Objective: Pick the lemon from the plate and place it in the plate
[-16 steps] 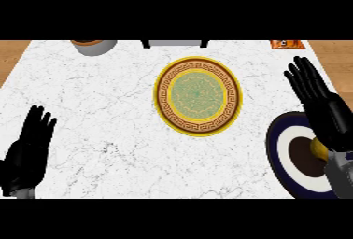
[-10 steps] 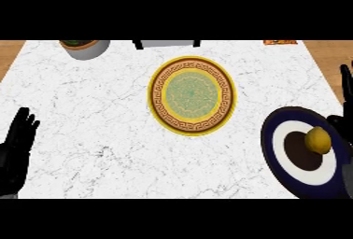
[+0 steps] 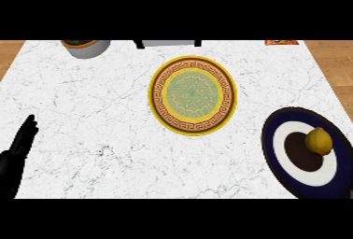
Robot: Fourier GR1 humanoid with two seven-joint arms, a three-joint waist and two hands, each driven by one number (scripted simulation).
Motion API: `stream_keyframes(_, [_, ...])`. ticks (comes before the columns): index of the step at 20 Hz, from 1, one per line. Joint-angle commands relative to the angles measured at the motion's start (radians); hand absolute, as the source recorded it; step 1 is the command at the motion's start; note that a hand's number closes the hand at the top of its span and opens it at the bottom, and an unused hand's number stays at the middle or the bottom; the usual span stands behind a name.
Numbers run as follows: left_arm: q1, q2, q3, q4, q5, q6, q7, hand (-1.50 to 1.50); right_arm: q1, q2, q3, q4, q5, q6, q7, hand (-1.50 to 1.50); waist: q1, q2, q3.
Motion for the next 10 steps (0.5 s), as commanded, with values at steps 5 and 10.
stream_keyframes(5, [-0.05,-0.063,-0.059,0.048,-0.101,0.016,-0.035,0.0,0.286,0.062,0.165,-0.295,0.154,-0.111,0.129,-1.5,0.044,0.002,-0.002])
stream_keyframes(10, [-0.077,-0.026,-0.028,0.056,-0.072,-0.026,-0.018,0.0,0.427,-0.09,0.275,-0.286,0.259,-0.118,0.401,-1.5,0.055,0.007,-0.005])
